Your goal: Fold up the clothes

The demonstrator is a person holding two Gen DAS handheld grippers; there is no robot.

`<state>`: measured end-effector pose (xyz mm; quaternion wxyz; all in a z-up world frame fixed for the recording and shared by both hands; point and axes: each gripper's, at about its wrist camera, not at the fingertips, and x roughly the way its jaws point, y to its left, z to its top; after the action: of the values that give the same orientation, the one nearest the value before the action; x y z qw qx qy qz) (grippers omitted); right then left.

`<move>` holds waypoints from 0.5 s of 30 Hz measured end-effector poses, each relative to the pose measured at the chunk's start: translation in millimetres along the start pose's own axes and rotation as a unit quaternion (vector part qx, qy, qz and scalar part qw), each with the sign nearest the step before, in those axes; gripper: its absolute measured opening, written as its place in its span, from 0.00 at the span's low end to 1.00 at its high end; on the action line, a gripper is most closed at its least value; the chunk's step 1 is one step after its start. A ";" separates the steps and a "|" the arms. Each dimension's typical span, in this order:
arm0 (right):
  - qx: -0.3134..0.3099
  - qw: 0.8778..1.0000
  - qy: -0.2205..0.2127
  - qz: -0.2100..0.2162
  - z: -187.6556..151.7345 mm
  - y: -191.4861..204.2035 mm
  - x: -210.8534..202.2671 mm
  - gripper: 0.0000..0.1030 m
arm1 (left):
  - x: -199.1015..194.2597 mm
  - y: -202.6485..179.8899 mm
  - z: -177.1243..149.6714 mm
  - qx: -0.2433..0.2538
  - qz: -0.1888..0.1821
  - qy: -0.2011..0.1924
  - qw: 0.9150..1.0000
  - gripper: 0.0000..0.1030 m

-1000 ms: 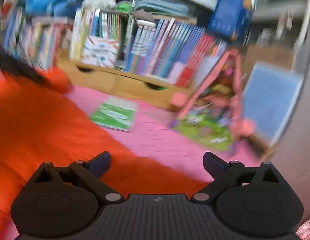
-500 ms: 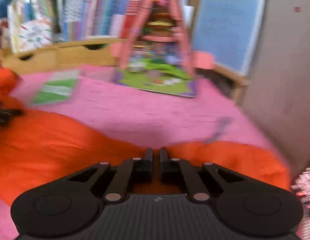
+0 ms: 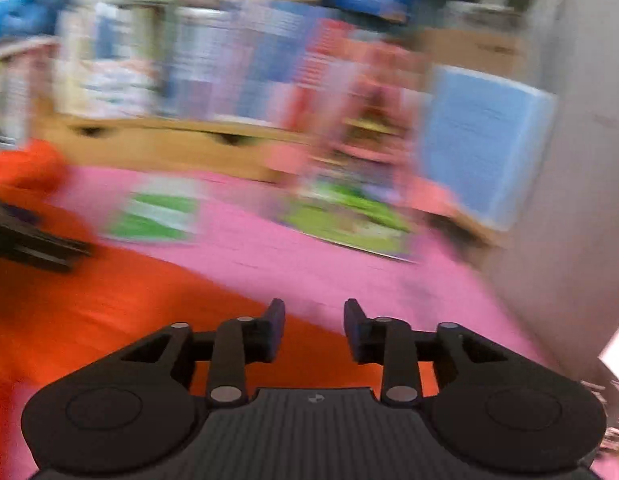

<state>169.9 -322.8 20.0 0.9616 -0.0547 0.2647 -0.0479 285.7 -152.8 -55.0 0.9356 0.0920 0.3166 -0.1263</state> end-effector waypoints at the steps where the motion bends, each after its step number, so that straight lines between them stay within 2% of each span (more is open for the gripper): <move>1: 0.001 0.999 0.001 0.034 5.2 12.8 2.6 0.34 | 0.1 0.4 -0.1 -0.001 -0.001 0.000 1.000 0.87; 4: 0.007 0.995 0.020 0.100 11.5 38.8 18.0 0.34 | 0.3 1.2 -0.1 -0.003 -0.002 0.001 1.000 0.87; 7: -0.011 0.995 0.047 0.082 -1.5 40.3 29.9 0.35 | 0.5 1.7 0.0 -0.005 -0.004 0.002 1.000 0.88; 10: -0.002 0.998 0.055 0.040 -13.6 8.6 27.1 0.35 | 1.3 3.4 0.3 -0.009 -0.007 0.004 1.000 0.88; 12: 0.002 0.998 0.059 -0.017 -24.3 -23.2 21.6 0.37 | 1.5 4.5 0.4 -0.012 -0.009 0.005 1.000 0.88; 15: 0.025 0.992 0.068 -0.099 -40.7 -78.7 12.9 0.38 | 1.7 4.9 0.5 -0.013 -0.010 0.005 1.000 0.88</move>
<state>155.0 -405.5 -10.9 0.9329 -0.0532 0.3213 -0.1535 288.8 -148.5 -55.2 0.9338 0.0772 0.3238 -0.1313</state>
